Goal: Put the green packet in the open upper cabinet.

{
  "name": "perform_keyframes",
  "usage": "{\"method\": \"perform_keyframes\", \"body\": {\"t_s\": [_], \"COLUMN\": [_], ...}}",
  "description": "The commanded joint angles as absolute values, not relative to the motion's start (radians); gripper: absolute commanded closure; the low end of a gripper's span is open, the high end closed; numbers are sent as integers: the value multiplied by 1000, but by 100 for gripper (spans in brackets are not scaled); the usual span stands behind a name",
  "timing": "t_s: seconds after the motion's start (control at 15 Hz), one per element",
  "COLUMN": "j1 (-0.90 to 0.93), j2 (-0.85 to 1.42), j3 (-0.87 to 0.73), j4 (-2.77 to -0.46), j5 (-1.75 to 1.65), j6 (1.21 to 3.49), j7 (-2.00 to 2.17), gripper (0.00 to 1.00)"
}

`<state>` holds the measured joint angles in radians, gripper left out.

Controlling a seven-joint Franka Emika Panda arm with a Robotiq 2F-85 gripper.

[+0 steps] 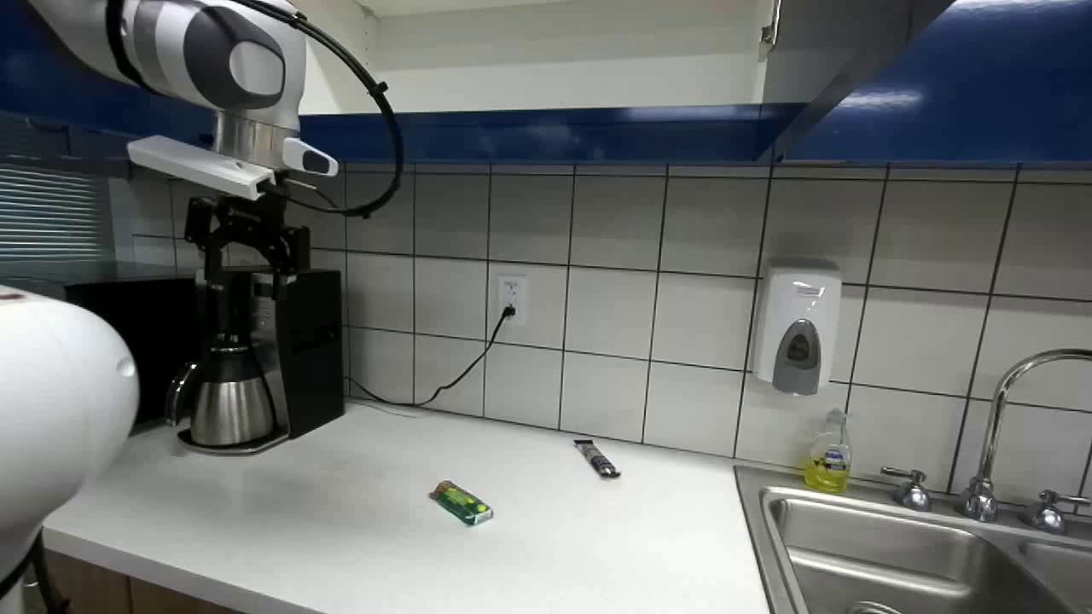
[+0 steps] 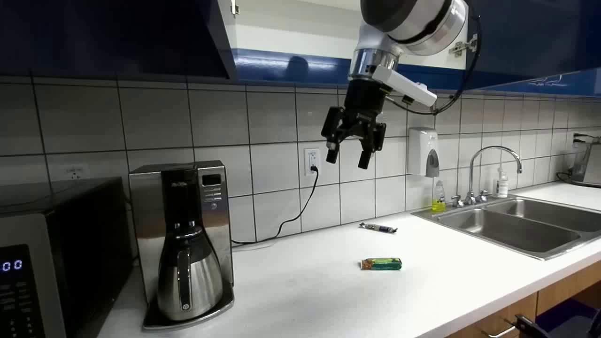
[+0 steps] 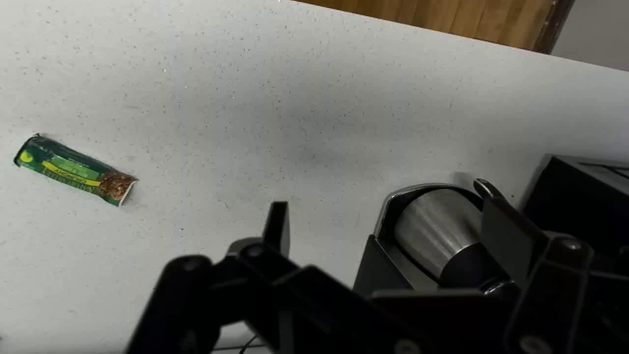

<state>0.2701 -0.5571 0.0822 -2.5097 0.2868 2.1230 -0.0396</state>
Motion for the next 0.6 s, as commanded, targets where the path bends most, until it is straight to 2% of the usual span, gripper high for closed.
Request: {"method": "perform_keyframes", "body": {"t_s": [0.0,0.53], "j1": [255,203], "j2": [-557,-625], "j3": [95,81], "j4": [-2507,-2568], "j5": [295,268], "j6": [2118,2095], "j7": [-46,-13], "gripper": [0,0]}}
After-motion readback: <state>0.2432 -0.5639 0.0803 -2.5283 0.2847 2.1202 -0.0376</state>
